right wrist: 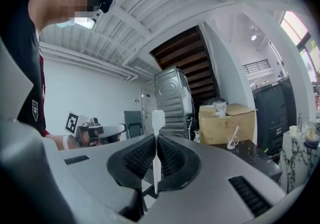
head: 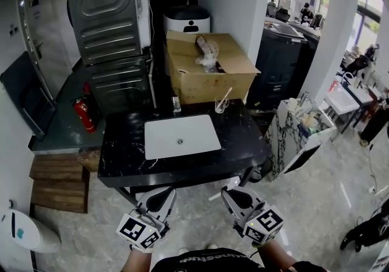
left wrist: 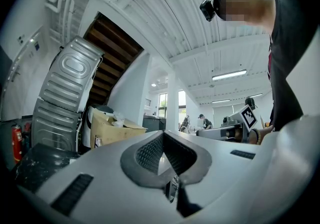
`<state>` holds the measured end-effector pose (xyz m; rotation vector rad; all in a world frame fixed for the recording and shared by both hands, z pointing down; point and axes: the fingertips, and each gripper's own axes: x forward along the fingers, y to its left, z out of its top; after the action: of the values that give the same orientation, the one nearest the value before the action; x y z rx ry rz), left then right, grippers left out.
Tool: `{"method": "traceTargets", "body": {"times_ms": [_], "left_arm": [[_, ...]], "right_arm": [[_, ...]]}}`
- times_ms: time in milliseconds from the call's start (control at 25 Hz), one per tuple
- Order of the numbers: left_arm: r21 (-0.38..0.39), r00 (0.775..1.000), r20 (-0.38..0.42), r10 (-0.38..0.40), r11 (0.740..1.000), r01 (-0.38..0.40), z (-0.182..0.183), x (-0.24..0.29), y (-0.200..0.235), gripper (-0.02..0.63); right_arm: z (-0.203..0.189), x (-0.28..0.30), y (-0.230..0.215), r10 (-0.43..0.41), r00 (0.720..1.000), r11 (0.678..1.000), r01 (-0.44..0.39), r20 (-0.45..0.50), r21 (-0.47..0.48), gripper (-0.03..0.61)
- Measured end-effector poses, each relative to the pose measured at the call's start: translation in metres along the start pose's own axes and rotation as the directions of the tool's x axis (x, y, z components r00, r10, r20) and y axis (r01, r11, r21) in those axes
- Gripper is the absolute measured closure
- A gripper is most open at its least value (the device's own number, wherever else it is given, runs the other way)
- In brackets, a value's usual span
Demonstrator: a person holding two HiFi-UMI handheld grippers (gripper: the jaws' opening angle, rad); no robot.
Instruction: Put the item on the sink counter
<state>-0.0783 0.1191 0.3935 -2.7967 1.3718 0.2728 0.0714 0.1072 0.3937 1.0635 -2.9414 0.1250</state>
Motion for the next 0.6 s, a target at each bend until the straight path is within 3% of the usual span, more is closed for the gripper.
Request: {"method": "traceTargets", "body": {"times_ms": [600], "left_arm": [[-0.004, 1.0, -0.006, -0.027, 1.0, 0.027, 0.003, -0.038, 0.042, 0.598]], "right_arm": [[0.005, 0.039, 0.032, -0.052, 0.998, 0.999, 0.052, 0.019, -0.009, 0.534]]}}
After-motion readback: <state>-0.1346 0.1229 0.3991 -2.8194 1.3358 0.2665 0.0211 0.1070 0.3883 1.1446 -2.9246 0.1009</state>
